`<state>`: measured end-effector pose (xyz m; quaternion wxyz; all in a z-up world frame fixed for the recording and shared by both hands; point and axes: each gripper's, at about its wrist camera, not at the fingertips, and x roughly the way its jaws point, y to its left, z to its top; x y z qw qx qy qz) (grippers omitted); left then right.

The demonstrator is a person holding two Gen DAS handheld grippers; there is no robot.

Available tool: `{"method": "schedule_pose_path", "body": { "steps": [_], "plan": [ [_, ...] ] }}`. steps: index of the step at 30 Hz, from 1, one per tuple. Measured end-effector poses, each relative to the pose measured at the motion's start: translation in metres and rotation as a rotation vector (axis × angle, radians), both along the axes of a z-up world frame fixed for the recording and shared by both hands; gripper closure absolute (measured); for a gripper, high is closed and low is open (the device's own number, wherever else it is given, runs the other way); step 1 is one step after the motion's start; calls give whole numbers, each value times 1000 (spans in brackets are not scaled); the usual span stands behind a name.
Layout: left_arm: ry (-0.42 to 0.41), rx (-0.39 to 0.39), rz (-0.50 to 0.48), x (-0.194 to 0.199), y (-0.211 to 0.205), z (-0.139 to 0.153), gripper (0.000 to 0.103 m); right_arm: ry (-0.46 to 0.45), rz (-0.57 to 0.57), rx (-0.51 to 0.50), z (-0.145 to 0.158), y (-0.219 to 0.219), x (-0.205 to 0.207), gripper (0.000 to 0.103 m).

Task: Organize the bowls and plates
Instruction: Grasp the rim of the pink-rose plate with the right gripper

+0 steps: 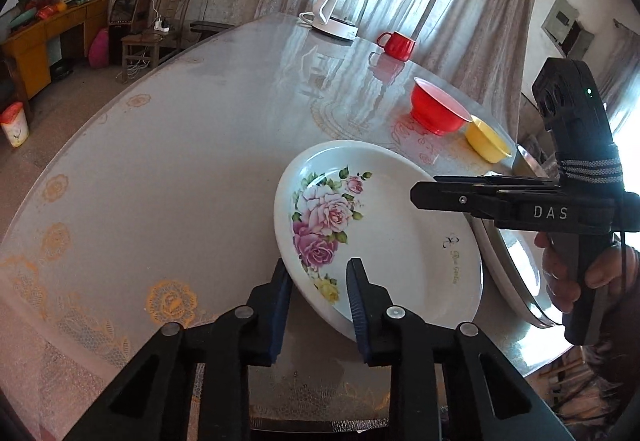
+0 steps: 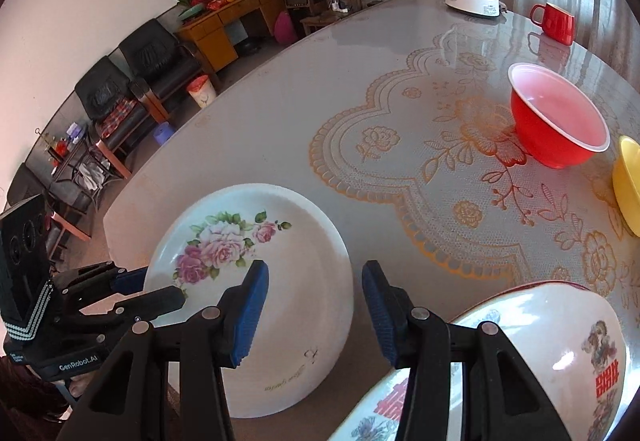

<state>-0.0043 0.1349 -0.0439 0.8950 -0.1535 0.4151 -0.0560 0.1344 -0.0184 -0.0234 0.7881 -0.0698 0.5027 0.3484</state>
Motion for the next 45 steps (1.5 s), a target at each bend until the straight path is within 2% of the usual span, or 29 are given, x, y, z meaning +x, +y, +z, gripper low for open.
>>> {"method": "schedule_pose_path", "body": {
  "steps": [2, 3, 7, 12, 18, 24, 32, 39, 45],
  "plan": [
    [-2, -13, 29, 2, 2, -1, 77, 10, 31, -9, -2, 6, 0, 54],
    [-4, -13, 37, 4, 3, -2, 78, 8, 45, -22, -3, 10, -1, 50],
    [-9, 8, 49, 15, 2, 1, 78, -4, 55, -50, -2, 13, -2, 50],
    [-55, 36, 64, 40, 3, 11, 78, -8, 1, -21, 3, 10, 11, 50],
    [-25, 73, 85, 72, 6, 6, 77, 21, -60, -16, -3, 11, 34, 50],
    [-13, 78, 80, 70, 3, 1, 66, 26, -33, -11, -6, 13, 34, 50],
    [-38, 143, 86, 60, -4, 0, 66, 34, -15, -15, -5, 15, 29, 48],
    [-21, 107, 127, 61, -2, 1, 66, 38, -32, -22, -3, 14, 29, 48],
    [-21, 45, 160, 58, 5, 5, 66, 50, -50, 24, -5, 14, 32, 48]
  ]
}}
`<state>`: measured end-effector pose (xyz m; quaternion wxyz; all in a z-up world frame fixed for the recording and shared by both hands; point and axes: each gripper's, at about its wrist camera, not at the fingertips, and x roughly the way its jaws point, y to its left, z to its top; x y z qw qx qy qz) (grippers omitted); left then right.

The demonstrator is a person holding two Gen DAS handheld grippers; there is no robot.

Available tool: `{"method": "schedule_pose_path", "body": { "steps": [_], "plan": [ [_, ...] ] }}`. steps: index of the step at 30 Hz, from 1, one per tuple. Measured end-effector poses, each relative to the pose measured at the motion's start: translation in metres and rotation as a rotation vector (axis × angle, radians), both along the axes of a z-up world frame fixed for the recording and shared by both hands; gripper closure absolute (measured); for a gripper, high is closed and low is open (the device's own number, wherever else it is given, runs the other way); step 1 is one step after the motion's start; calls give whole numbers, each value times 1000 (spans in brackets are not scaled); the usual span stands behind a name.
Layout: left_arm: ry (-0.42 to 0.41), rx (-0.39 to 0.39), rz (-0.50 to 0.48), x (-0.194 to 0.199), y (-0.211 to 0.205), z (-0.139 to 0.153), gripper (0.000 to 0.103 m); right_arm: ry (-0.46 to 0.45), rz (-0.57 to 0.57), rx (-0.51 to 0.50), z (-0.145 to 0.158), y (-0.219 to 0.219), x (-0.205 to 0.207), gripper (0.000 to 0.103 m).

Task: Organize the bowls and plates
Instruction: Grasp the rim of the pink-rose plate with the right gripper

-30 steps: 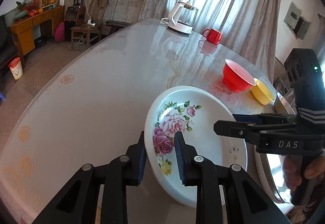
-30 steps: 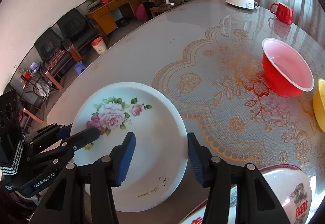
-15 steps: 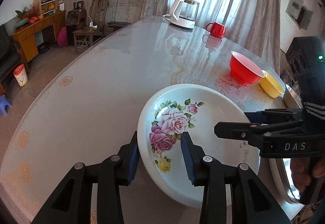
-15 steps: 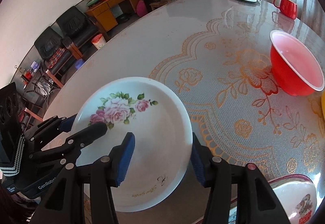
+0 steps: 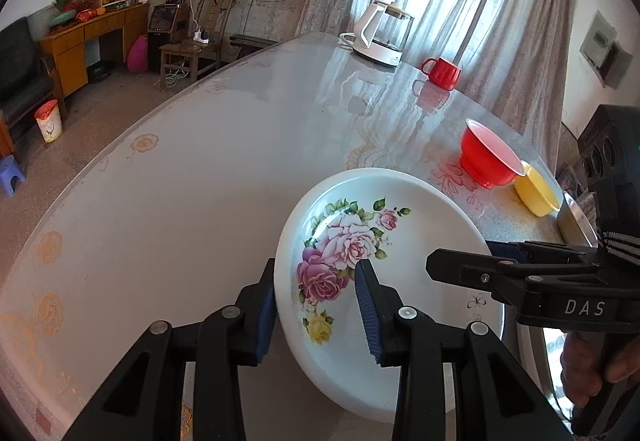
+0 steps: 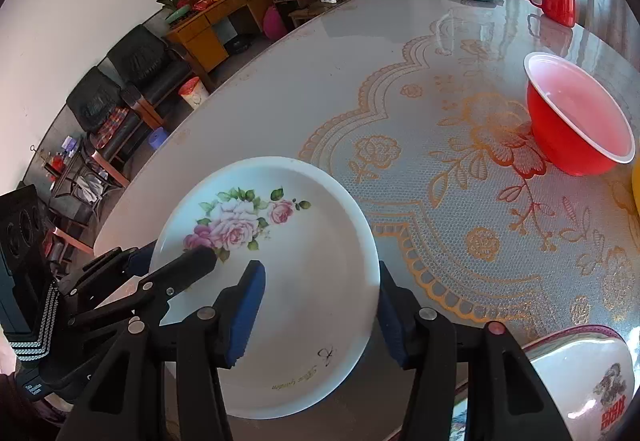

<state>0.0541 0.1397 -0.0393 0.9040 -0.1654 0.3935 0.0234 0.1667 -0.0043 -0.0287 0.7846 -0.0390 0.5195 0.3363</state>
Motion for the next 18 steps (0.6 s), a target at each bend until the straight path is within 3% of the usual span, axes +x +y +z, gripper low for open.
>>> {"method": "schedule_pose_path", "body": {
  "steps": [8, 13, 18],
  "plan": [
    [-47, -45, 13, -3, 3, 10, 66, -10, -9, 9, 0, 2, -3, 48],
    [-78, -35, 16, -3, 0, 12, 66, -40, -11, -77, -7, 10, -3, 48],
    [-7, -30, 15, 4, 1, -3, 66, -40, -10, -96, -8, 12, -4, 48]
  ]
}}
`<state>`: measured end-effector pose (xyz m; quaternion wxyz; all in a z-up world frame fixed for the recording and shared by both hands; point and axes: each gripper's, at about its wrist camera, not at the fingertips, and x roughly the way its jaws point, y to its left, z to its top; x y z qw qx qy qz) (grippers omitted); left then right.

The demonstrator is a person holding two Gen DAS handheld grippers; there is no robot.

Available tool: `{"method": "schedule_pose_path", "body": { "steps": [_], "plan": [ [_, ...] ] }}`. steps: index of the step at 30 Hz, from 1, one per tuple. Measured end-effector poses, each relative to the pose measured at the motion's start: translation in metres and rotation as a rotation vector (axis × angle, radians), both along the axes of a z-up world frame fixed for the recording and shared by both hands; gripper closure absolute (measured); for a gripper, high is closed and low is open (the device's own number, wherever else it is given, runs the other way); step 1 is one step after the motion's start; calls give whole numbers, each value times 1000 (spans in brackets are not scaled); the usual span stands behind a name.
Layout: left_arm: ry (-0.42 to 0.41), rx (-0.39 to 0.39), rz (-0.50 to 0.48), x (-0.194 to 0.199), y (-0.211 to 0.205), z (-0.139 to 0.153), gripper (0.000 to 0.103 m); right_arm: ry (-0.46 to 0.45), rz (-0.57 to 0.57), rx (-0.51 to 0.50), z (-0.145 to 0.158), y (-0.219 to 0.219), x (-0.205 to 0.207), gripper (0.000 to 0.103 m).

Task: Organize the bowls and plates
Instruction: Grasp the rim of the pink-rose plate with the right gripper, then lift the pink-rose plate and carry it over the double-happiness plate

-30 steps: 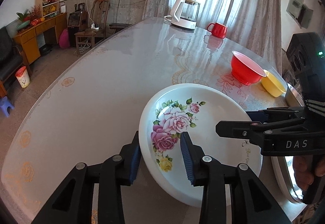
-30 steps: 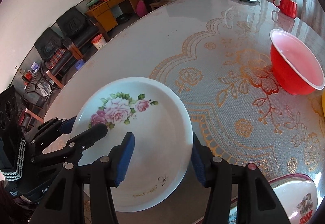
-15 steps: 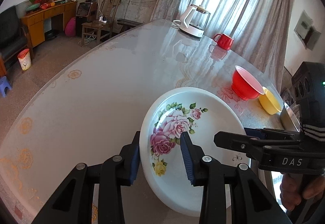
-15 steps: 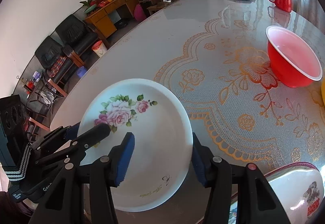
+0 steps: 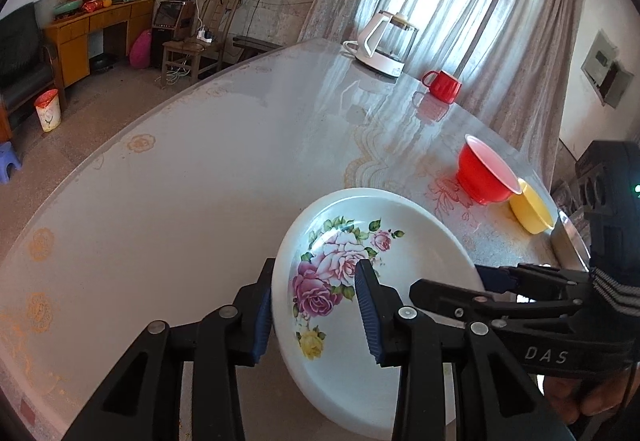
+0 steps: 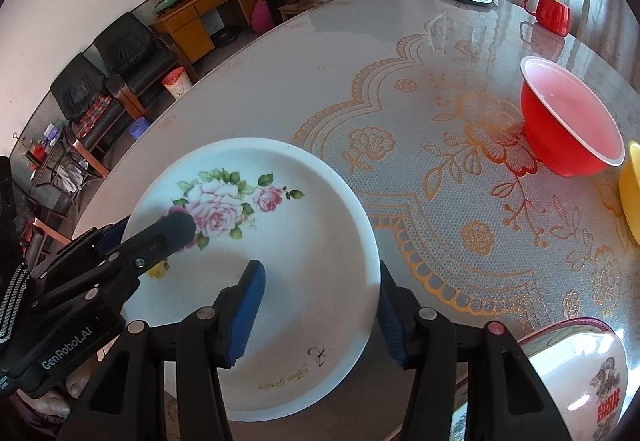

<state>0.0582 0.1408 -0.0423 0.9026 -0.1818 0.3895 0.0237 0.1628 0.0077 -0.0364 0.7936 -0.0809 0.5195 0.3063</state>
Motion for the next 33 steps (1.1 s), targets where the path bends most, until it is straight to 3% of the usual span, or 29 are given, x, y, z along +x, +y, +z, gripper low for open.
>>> {"method": "schedule_pose_path", "body": {
  "steps": [5, 9, 16, 29, 33],
  "plan": [
    [-22, 49, -58, -14, -8, -3, 63, -3, 17, -21, 0, 1, 0, 48],
    [-46, 59, -49, -30, -14, -5, 63, -10, 22, -33, 1, 4, -1, 48],
    [-49, -101, 19, -26, 3, -2, 67, -9, -7, 1, 3, -5, -2, 56],
    [-129, -99, 14, -18, -4, 31, 67, -10, -100, 153, 15, -26, -3, 57],
    [-140, -108, 12, -17, -5, 36, 67, -38, -126, 169, 20, -36, -10, 65]
  ]
}}
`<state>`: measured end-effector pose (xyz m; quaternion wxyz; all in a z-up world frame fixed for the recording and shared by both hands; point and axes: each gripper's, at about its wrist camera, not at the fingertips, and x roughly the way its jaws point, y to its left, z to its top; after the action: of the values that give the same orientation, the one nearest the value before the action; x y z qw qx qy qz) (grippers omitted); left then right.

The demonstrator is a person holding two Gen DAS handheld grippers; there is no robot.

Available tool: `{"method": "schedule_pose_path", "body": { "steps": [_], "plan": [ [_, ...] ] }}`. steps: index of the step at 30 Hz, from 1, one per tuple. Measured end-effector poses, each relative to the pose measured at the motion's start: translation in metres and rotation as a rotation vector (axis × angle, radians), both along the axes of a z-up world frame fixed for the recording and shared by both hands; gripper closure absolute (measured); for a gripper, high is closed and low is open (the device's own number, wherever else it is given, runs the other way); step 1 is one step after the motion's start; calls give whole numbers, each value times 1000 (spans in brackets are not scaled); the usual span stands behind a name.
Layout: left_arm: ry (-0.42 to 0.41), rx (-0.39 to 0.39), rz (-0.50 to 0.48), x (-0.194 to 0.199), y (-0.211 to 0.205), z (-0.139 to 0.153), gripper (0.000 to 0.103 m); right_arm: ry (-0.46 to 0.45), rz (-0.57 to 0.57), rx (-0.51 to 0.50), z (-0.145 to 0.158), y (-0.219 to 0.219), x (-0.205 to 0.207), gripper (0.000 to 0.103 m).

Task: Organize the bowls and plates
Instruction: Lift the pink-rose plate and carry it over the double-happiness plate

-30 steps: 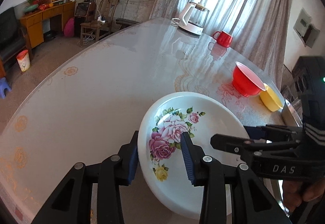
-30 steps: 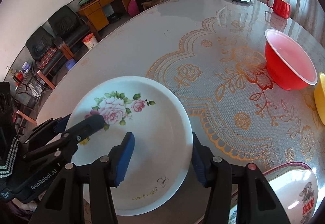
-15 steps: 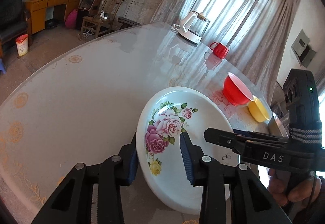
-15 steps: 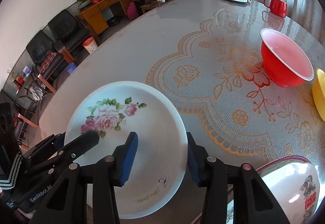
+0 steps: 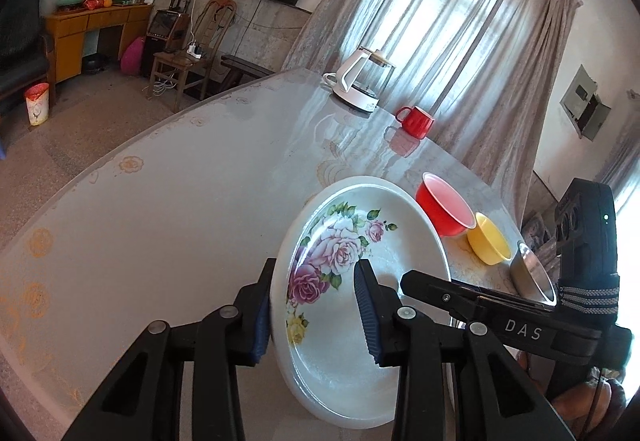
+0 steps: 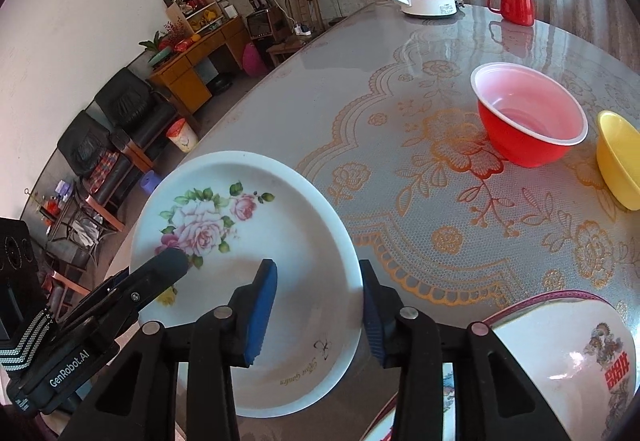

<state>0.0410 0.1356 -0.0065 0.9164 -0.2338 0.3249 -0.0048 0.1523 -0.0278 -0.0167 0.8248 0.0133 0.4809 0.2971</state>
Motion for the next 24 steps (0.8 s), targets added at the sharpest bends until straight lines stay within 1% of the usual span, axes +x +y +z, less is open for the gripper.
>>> {"method": "schedule_pose_path", "body": {
  "steps": [1, 2, 5, 7, 11, 15, 20, 24],
  "plan": [
    [-1, -1, -1, 1, -1, 2, 67, -9, -6, -5, 2, -3, 0, 70],
    [-4, -1, -4, 1, -2, 4, 67, -17, -15, -12, 3, -5, -1, 71],
    [-22, -6, -26, 1, -6, 12, 67, -28, -39, 11, 8, -15, -1, 75],
    [-40, -9, -48, -1, -10, 19, 67, -38, -64, 29, 14, -24, -3, 80],
    [-78, 1, -101, -2, -28, 36, 67, -72, -106, 61, 29, -46, -14, 80],
    [-94, 3, -177, 0, -51, 45, 67, -94, -160, 71, 40, -71, -27, 80],
    [-74, 2, -308, 1, -90, 45, 67, -91, -250, 71, 45, -115, -48, 80],
    [-38, 19, -409, 1, -122, 36, 67, -74, -323, 46, 42, -148, -64, 80]
  ]
}}
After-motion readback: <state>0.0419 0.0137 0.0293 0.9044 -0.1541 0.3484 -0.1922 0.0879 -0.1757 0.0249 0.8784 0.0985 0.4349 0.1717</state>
